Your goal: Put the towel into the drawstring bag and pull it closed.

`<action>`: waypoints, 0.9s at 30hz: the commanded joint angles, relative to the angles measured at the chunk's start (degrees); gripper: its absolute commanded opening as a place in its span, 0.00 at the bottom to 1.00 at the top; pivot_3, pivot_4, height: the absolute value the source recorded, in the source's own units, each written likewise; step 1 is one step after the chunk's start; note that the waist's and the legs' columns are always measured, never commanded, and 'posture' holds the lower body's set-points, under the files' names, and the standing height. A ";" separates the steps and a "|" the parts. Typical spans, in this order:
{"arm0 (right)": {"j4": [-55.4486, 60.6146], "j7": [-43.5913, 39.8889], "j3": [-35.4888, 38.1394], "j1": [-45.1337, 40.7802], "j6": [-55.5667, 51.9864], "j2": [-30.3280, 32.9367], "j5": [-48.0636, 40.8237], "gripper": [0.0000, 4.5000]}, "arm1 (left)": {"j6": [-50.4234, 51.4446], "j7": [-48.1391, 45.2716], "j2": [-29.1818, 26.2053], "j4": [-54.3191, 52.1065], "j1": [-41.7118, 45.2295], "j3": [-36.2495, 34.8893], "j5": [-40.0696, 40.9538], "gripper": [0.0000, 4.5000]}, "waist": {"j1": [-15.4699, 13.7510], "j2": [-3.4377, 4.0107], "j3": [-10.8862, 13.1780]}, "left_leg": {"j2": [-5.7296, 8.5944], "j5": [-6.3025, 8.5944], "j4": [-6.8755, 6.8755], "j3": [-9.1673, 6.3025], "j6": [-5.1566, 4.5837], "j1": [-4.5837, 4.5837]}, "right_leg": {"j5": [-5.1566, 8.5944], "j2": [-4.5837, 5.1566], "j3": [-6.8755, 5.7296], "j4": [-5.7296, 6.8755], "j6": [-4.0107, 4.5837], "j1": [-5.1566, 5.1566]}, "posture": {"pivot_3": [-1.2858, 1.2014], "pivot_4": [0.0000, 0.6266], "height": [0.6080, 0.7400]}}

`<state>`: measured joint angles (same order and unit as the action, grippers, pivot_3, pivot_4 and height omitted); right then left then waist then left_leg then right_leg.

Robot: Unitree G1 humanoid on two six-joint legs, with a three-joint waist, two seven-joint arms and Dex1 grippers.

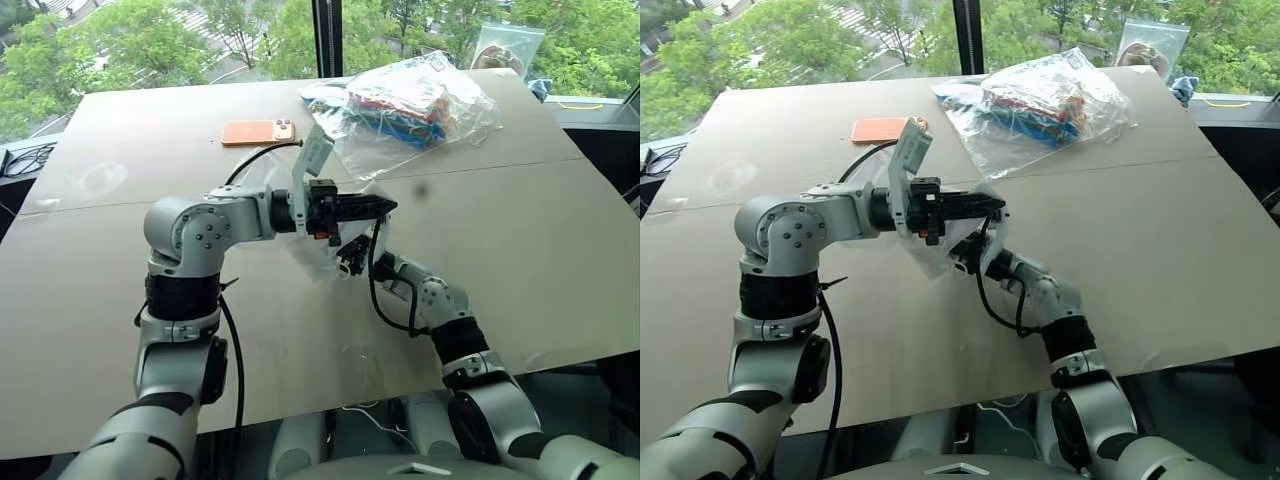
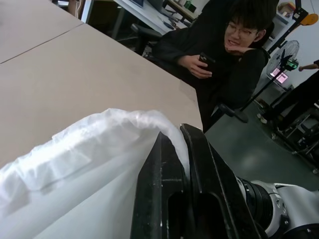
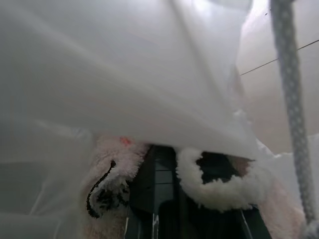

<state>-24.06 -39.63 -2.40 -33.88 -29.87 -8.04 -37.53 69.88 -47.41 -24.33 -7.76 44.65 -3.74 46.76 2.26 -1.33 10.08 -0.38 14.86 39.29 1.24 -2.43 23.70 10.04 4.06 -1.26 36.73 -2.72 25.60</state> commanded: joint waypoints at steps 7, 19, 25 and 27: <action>14.09 10.81 -6.44 1.93 4.66 4.20 15.44 0.19 | -15.14 -4.99 -6.36 3.91 -2.62 5.77 -9.07 0.00 | -0.58 0.00 0.00 | 0.04 -0.13 -0.04 0.01 0.23 0.01 | 0.00 0.01 0.00 -0.02 0.01 0.02 | 0.52 0.24 1.00; 44.42 14.43 -7.02 7.08 -14.92 21.07 18.28 0.57 | -53.30 -17.83 -10.04 33.82 9.49 18.19 -29.09 0.00 | -1.48 -0.01 0.00 | 0.09 0.00 -0.03 0.02 0.00 0.07 | 0.01 0.01 -0.05 -0.09 0.01 0.00 | 0.52 0.24 1.00; 48.09 19.43 -1.18 5.81 -21.05 19.96 15.66 0.57 | -65.89 -18.77 -5.89 52.91 20.39 20.74 -36.09 0.00 | -0.39 -0.02 0.00 | 0.03 0.01 -0.07 -0.10 -0.03 -0.02 | 0.03 -0.29 0.16 -0.14 -0.03 0.03 | 0.52 0.24 1.00; 49.33 20.13 1.87 6.73 -23.20 18.81 13.33 0.57 | -68.09 -18.62 -3.70 57.21 22.79 19.73 -37.46 0.00 | -1.06 -0.02 0.01 | 0.02 0.01 -0.05 -0.08 -0.03 0.11 | 0.01 -0.27 -0.01 -0.19 -0.01 0.03 | 0.52 0.24 1.00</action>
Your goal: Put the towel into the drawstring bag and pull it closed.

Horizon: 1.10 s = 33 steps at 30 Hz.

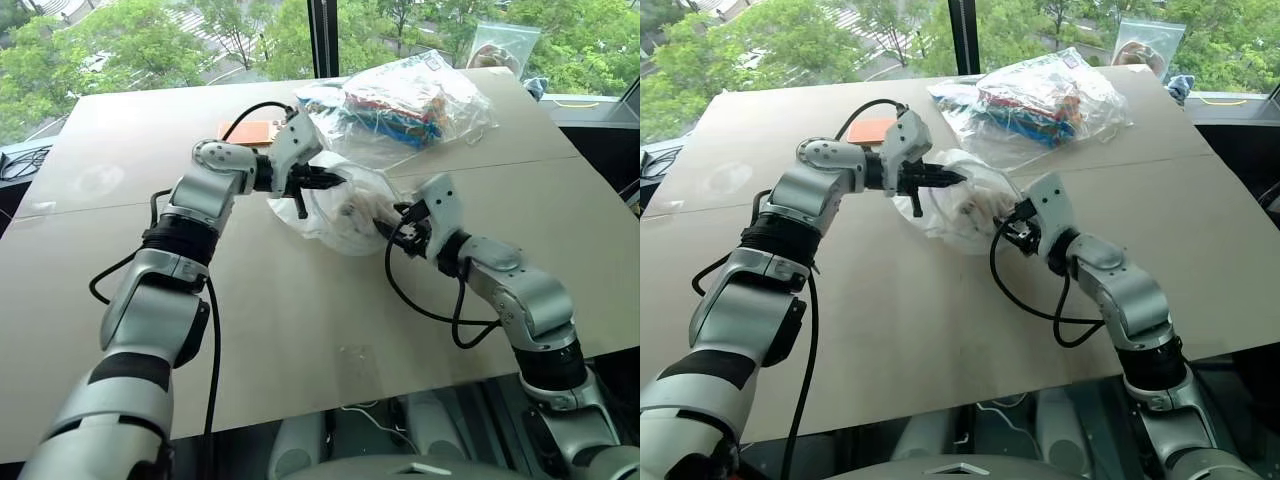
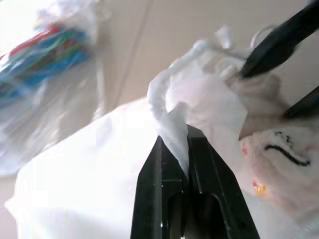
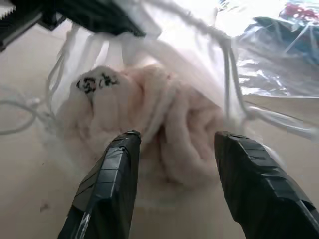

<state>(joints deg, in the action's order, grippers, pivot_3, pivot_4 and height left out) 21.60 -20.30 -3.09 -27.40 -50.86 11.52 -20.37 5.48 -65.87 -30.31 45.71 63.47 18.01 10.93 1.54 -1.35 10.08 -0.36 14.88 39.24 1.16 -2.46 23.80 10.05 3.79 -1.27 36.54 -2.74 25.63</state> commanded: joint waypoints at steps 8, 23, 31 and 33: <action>7.58 3.90 -1.10 2.60 -1.86 6.29 2.82 0.57 | -3.44 -5.25 5.49 5.51 6.16 -9.02 0.72 0.00 | -0.73 -0.01 0.01 | 0.17 0.16 0.04 0.03 -0.27 0.20 | -0.03 0.26 0.06 -0.36 -0.08 -0.01 | 0.52 0.24 1.00; 9.58 -2.17 3.37 2.05 -5.39 14.20 -0.34 0.57 | -8.74 -5.44 3.65 -1.89 3.23 -12.06 -2.36 0.00 | -0.92 -0.01 0.02 | 0.15 0.17 0.01 -0.02 -0.29 0.18 | -0.03 0.24 0.01 -0.33 -0.08 -0.02 | 0.52 0.24 1.00; 7.70 -4.11 4.16 1.14 -3.23 18.00 -0.74 0.57 | -7.12 -4.13 3.26 -5.66 0.19 -12.61 -2.12 0.00 | -0.60 -0.01 0.02 | 0.11 0.19 0.01 0.01 -0.32 0.13 | -0.03 0.21 0.04 -0.34 -0.09 -0.05 | 0.52 0.24 1.00; 6.30 -3.76 2.38 0.19 -2.32 17.56 0.51 0.57 | -6.45 -3.85 3.18 -6.93 -0.64 -12.67 -2.03 0.00 | -0.54 -0.01 0.02 | 0.10 0.19 0.00 0.03 -0.32 0.07 | -0.02 0.19 0.06 -0.28 -0.08 -0.05 | 0.52 0.24 1.00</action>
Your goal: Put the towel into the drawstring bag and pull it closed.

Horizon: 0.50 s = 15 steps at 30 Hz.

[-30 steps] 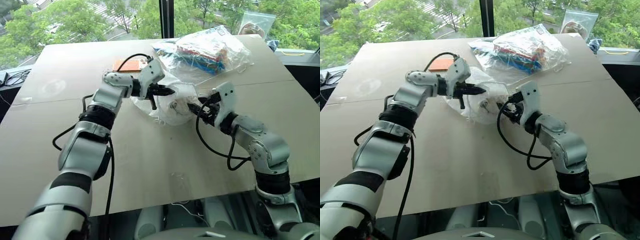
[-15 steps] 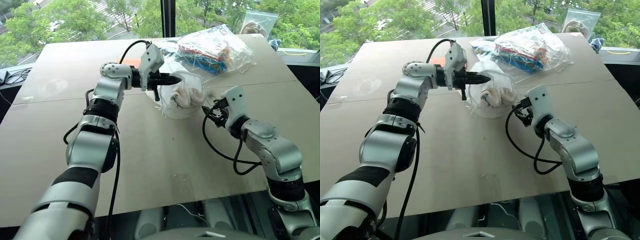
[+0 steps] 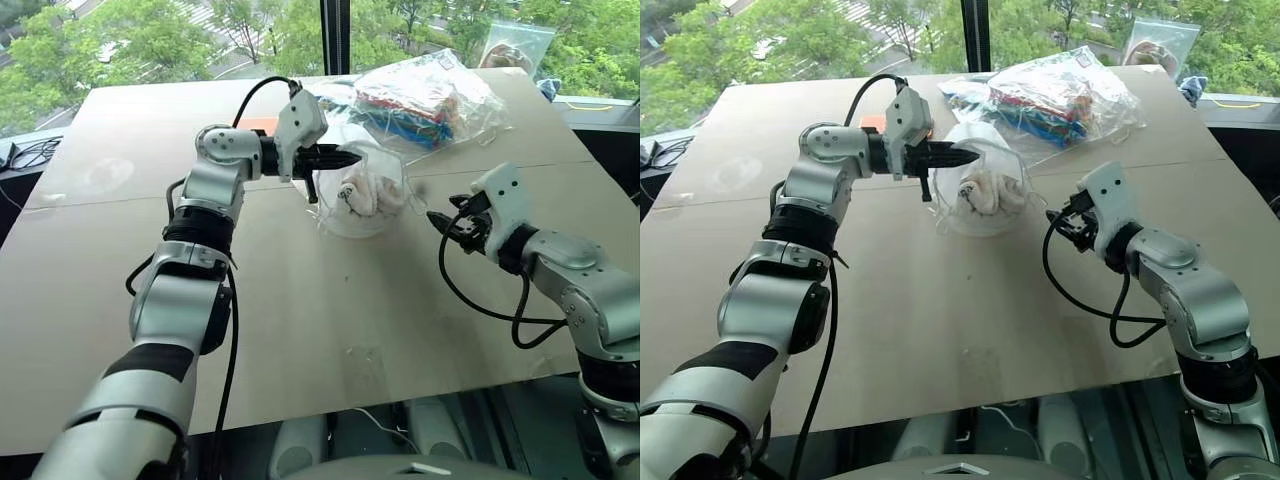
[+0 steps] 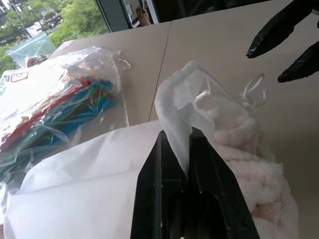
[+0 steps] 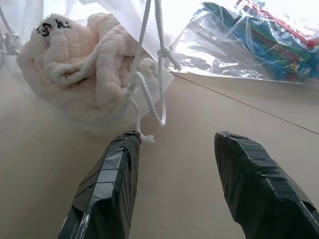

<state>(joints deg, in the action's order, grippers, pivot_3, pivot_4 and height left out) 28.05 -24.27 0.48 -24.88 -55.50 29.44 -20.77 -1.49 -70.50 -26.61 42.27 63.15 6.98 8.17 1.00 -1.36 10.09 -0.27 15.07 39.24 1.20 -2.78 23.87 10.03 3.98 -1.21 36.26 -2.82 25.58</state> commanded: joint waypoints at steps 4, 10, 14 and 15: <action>-3.60 1.19 -3.29 -3.72 4.52 -1.49 3.12 0.57 | 1.90 1.20 -0.56 -5.81 -1.63 -1.75 1.07 0.00 | -0.20 0.00 0.00 | 0.01 0.00 0.04 0.01 0.00 -0.01 | 0.00 0.01 0.01 0.05 0.00 0.00 | 0.52 0.24 1.00; -6.87 2.37 -4.46 -5.19 6.29 -3.30 5.17 0.16 | 3.01 1.61 -0.92 -7.78 -3.13 -1.82 1.07 0.00 | -0.31 0.00 0.00 | 0.04 0.00 0.06 0.04 0.01 0.02 | 0.00 0.04 0.05 0.03 -0.01 0.00 | 0.52 0.24 1.00; -7.37 1.98 -6.42 -5.49 7.68 -3.50 6.64 0.01 | 3.18 1.83 -0.80 -8.05 -3.40 -1.80 1.07 0.00 | -0.24 0.00 0.00 | 0.04 0.00 0.06 0.03 0.01 0.02 | 0.00 0.03 0.04 0.04 -0.01 0.00 | 0.52 0.24 1.00; -7.38 2.05 -6.86 -5.54 8.01 -3.67 6.97 0.01 | 3.02 1.83 -0.79 -8.01 -3.52 -1.76 1.04 0.00 | -0.21 0.00 0.00 | 0.04 0.00 0.06 0.03 0.01 0.01 | 0.00 0.03 0.04 0.04 -0.01 0.00 | 0.52 0.24 1.00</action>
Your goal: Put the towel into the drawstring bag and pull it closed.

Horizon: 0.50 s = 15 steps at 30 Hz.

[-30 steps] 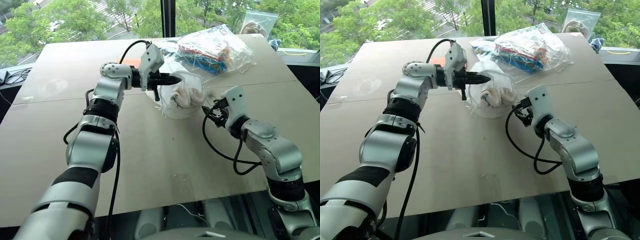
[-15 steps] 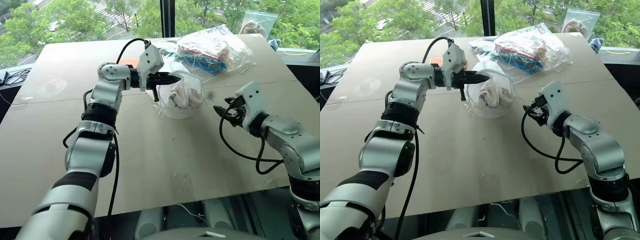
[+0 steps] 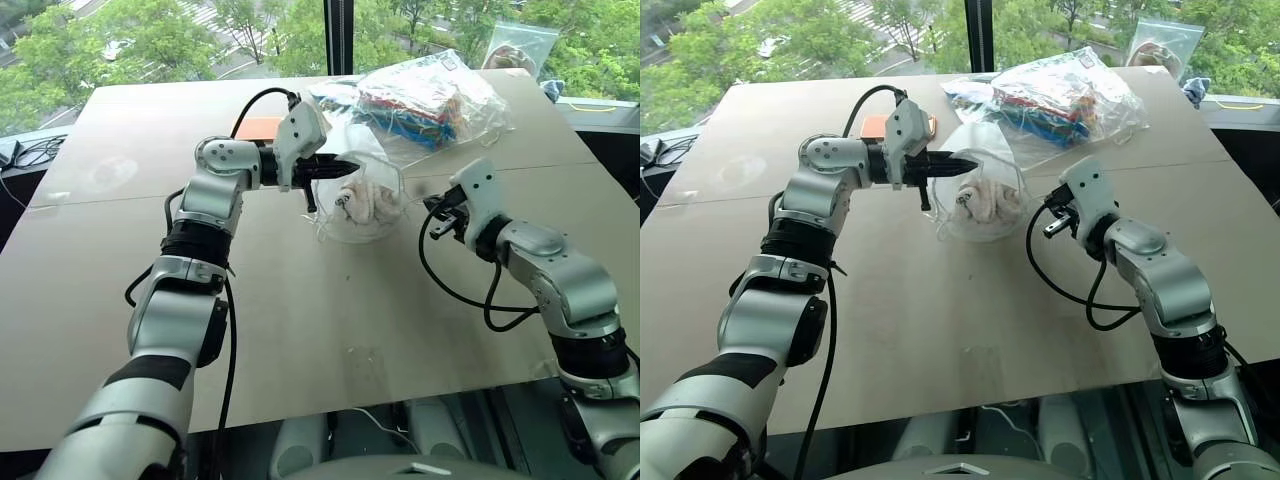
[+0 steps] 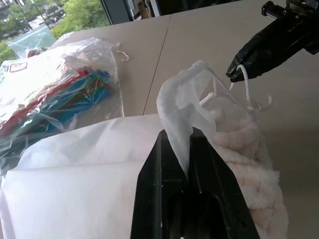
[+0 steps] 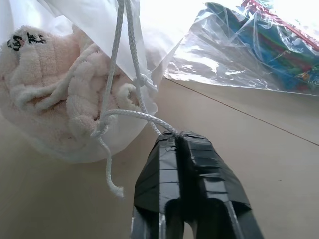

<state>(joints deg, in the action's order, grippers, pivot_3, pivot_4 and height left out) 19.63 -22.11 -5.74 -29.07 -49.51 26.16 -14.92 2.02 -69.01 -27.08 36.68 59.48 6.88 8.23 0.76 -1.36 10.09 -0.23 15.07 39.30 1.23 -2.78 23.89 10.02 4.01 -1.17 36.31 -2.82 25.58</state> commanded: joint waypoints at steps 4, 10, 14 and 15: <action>1.47 1.39 -1.54 -1.45 3.62 0.09 4.22 0.01 | 2.37 -1.54 -0.70 -1.10 0.69 -2.80 3.02 0.00 | 0.05 0.00 0.00 | 0.00 0.00 0.00 0.00 0.00 0.00 | 0.00 -0.01 0.00 0.01 0.00 0.01 | 0.52 0.24 1.00; 6.29 7.61 2.25 -1.32 2.54 -5.97 4.52 0.00 | 25.42 -6.34 -6.15 -7.14 -2.02 -7.73 12.76 0.47 | 0.66 0.01 0.00 | -0.03 0.00 -0.01 0.01 0.00 -0.01 | 0.00 -0.04 0.03 0.08 0.00 0.05 | 0.52 0.24 1.00; 10.40 10.66 1.25 -0.12 0.58 -9.76 5.19 0.00 | 39.43 -4.47 -12.00 -17.23 -11.49 -12.97 19.16 0.74 | 1.67 0.02 0.00 | -0.11 0.00 -0.04 -0.04 0.01 -0.06 | 0.01 -0.04 0.02 0.18 0.01 0.07 | 0.52 0.24 1.00; 11.17 11.46 1.10 0.06 0.13 -10.57 5.49 0.00 | 40.19 -2.91 -12.94 -21.19 -15.34 -14.07 19.63 0.74 | 1.71 0.02 0.00 | -0.18 0.00 -0.05 -0.02 0.01 -0.10 | 0.01 -0.04 0.09 0.20 0.01 0.06 | 0.52 0.24 1.00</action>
<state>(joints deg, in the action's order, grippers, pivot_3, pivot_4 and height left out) 27.33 -12.39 -5.36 -28.73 -48.87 16.34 -9.97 39.00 -73.76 -38.52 22.02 47.51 -4.45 25.34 2.47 -1.34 10.09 -0.40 15.07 39.25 1.20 -2.77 23.74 10.04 3.98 -1.00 36.53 -2.81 25.64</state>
